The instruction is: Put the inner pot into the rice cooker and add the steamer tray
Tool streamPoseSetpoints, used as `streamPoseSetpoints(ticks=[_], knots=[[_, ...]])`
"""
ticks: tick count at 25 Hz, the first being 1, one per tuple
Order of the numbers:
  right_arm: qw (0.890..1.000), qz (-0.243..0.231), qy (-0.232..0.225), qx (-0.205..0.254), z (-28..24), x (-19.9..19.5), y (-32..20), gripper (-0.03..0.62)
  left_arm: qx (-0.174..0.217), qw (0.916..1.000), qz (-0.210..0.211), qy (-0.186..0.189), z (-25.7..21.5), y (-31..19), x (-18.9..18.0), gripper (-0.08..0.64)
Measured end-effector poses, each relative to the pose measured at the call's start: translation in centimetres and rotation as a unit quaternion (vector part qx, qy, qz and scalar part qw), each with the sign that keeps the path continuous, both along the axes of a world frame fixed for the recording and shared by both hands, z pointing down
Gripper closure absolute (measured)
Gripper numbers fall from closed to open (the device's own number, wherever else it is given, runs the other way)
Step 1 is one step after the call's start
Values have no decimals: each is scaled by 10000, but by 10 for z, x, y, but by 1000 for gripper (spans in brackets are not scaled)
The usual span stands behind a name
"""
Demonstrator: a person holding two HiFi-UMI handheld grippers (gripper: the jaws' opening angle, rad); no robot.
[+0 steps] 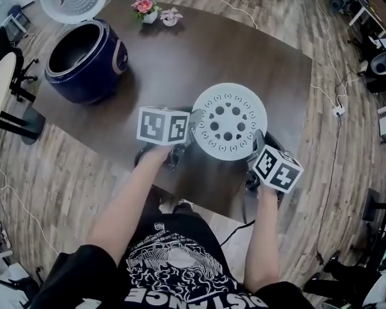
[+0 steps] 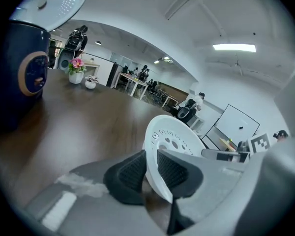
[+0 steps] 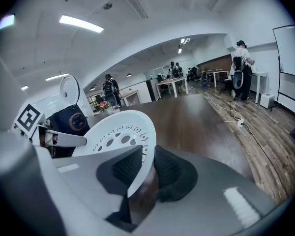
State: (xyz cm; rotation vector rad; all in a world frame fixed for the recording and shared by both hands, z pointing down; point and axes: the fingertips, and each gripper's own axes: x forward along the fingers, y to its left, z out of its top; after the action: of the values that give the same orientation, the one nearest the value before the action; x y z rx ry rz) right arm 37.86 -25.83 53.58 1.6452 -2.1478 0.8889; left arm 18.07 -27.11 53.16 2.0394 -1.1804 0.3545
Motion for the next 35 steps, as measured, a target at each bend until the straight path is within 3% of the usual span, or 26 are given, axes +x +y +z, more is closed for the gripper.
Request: streamPoseSetpoints(ticks=[10, 20, 35], knots=[[9958, -864, 12, 316, -26, -97, -28, 518, 310, 9953, -921, -33, -25, 7, -97, 486], [9805, -1783, -65, 818, -75, -210, -56, 517, 831, 9793, -1847, 17, -76, 13, -203, 489], [9583, -2364, -667, 1463, -164, -337, -85, 526, 1518, 9557, -2518, -166, -159, 12, -320, 491]])
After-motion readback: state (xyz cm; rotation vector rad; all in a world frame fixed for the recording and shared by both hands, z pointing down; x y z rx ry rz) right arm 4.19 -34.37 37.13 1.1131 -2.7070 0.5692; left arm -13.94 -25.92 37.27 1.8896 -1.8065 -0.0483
